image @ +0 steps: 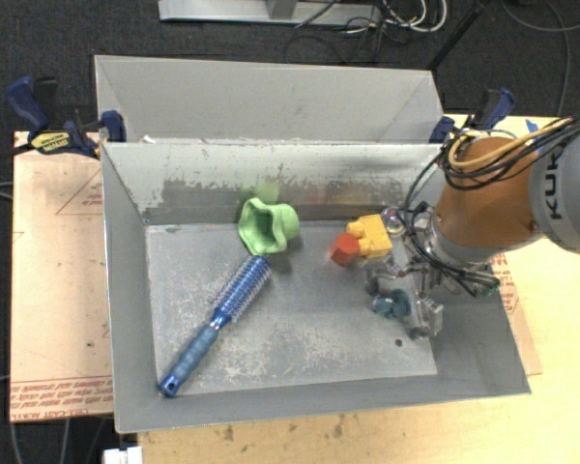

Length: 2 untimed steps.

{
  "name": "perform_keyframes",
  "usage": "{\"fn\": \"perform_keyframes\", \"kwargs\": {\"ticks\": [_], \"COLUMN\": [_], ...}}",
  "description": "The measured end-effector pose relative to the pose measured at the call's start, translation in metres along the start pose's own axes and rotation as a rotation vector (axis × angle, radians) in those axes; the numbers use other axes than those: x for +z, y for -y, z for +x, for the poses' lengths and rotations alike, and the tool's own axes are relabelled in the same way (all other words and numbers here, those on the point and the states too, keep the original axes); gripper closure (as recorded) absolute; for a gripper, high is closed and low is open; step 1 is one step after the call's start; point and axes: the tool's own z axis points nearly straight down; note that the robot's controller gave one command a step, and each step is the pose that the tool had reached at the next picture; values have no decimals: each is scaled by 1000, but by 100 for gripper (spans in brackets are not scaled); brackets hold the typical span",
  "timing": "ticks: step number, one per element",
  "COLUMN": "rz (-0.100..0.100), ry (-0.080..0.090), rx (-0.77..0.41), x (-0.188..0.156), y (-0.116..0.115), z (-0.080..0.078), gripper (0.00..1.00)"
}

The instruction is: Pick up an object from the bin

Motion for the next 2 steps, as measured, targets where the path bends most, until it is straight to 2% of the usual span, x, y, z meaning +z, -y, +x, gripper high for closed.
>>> {"fn": "perform_keyframes", "kwargs": {"ticks": [1,2], "rz": [2,10], "ry": [1,7], "rx": [1,25], "x": [0,-136], "y": [1,-2], "z": [0,20], "gripper": [100,100]}}
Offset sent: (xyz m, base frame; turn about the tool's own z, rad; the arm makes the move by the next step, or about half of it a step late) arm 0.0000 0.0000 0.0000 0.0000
